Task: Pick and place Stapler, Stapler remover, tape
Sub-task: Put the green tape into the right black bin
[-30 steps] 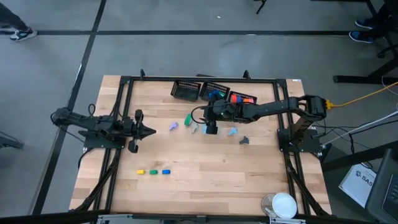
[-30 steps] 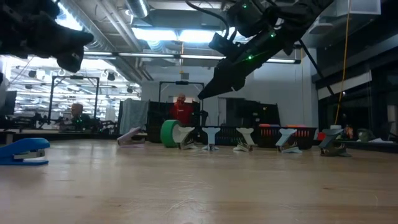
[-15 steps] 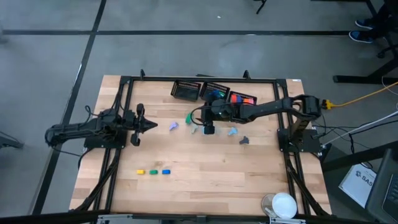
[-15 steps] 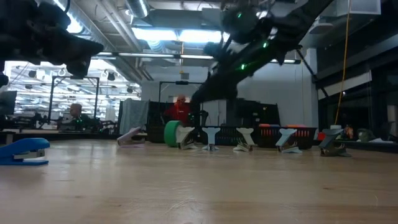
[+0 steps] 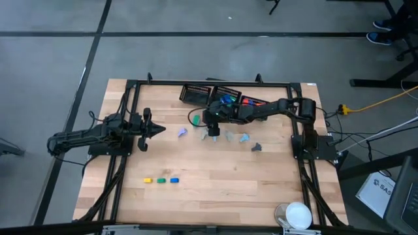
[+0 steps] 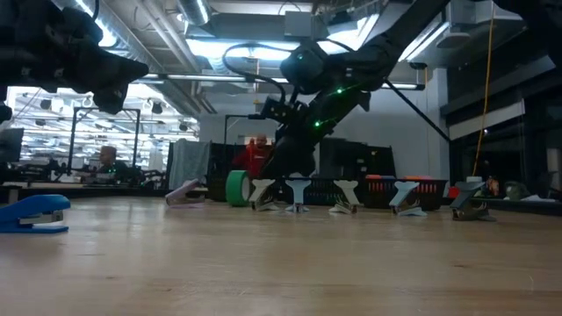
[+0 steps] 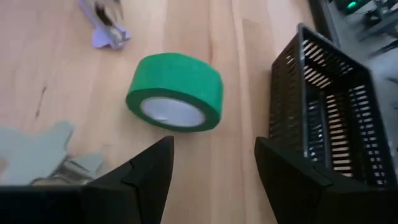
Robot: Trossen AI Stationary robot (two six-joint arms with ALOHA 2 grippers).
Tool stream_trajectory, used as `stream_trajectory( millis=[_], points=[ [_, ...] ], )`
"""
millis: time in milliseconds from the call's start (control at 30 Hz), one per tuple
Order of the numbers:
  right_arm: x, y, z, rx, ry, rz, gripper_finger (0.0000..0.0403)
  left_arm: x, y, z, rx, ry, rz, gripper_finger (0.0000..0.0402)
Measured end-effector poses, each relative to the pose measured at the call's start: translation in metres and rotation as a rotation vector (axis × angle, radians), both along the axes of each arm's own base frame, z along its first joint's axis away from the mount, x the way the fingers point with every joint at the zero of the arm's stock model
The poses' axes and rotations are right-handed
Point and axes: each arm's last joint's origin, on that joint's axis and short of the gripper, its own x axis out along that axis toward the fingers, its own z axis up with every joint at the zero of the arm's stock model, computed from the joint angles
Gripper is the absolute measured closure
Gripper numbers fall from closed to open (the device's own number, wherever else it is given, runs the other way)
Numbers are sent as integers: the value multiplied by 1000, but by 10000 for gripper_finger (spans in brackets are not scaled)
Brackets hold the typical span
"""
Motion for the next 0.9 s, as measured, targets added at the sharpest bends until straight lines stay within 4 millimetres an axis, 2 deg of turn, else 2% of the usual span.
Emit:
stream_trajectory(
  millis=[300, 400, 700, 800, 900],
  points=[
    [1, 1, 3, 9, -2, 23, 175, 0, 0, 0, 0, 0, 1, 394],
    [2, 1, 5, 89, -21, -9, 175, 0, 0, 0, -1, 0, 2, 396],
    [22, 3, 63, 419, 9, -260, 175, 0, 0, 0, -4, 1, 7, 397],
    [25, 6, 75, 392, 54, -124, 175, 0, 0, 0, -4, 1, 6, 397],
    [27, 12, 79, 189, 112, 133, 175, 0, 0, 0, -3, 1, 4, 396]
  ],
)
